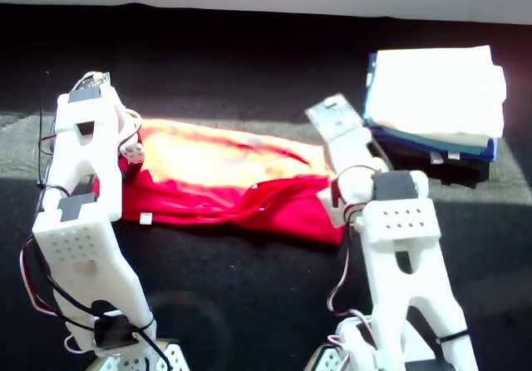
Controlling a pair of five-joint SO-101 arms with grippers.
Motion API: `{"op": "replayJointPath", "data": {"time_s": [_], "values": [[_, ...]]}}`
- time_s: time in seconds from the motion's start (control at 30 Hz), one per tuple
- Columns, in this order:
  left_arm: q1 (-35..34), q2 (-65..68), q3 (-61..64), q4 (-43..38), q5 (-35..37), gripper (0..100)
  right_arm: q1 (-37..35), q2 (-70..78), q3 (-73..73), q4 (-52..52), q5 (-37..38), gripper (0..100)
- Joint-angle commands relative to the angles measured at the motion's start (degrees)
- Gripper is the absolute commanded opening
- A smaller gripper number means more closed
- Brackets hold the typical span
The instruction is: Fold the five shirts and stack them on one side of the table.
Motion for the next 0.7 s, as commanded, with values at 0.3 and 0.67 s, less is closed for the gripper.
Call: {"op": "replayJointPath", "data": {"time_s": [0.3,0.67], "values": [[-0.4,0.0,0.2,-1.8,-0.6,1,-18.0,16.0,0.8,-12.8,-6.9,0.7],[-0.4,0.0,0.2,-1.8,-0.6,1,-18.8,38.8,-25.8,-11.5,-7.1,0.7]]}}
